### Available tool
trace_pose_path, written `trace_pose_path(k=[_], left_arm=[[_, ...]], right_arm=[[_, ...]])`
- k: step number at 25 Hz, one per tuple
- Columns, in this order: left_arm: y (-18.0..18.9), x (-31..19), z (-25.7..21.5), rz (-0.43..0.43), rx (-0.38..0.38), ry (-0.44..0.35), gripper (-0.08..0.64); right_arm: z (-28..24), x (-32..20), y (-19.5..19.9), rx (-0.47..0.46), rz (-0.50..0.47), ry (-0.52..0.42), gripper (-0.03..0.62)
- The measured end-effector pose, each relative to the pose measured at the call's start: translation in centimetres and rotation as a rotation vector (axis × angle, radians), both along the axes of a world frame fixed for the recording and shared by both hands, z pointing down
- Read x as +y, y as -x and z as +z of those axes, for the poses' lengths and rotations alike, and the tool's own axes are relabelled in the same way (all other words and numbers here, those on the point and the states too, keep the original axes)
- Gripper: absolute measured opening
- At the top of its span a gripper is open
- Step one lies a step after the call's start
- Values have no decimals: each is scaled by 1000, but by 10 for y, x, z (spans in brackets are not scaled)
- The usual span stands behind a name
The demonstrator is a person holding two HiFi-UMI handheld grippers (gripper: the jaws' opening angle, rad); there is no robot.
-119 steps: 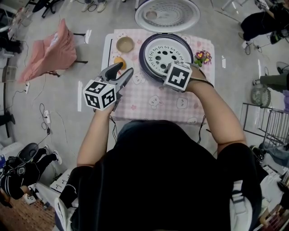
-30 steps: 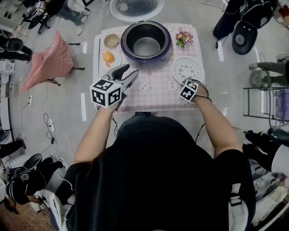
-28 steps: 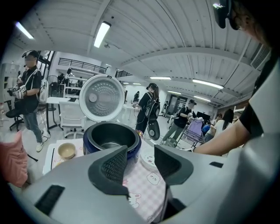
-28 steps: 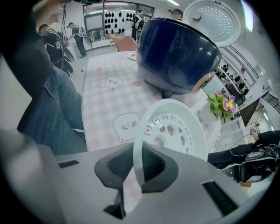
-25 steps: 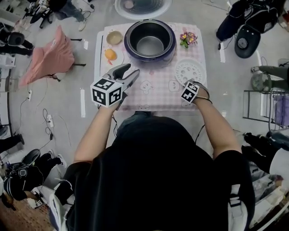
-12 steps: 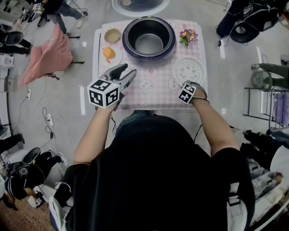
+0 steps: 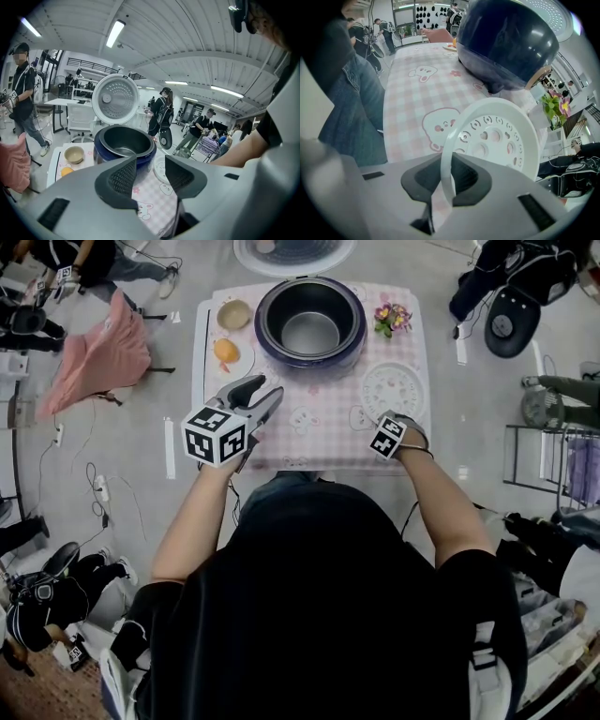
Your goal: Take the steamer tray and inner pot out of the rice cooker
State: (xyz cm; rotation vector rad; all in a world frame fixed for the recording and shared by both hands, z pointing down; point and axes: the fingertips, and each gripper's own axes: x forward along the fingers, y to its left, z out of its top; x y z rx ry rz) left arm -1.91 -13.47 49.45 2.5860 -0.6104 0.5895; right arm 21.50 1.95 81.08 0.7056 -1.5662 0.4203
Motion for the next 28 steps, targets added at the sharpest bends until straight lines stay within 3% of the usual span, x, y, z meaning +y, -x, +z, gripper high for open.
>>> trace_pose_path(k=[5, 9, 15, 18, 22, 28], left_arm=[[1, 2, -3, 2, 1, -1, 207], [2, 4, -5, 5, 1, -2, 207], [2, 0, -6, 5, 8, -7, 207], [3, -1, -10, 2, 11, -14, 207], [1, -3, -14, 0, 15, -24, 207], [-1, -1, -24, -4, 22, -41, 207]], right_arm=[[-1, 1, 0, -1, 8, 9, 48], [-9, 3, 1, -39, 40, 14, 89], [-52, -17, 12, -200, 180, -30, 103], [-97, -43, 16, -267, 219, -122, 109], [-149, -67, 27, -430, 285, -194, 114], [-240, -107, 21, -533, 294, -418, 118]])
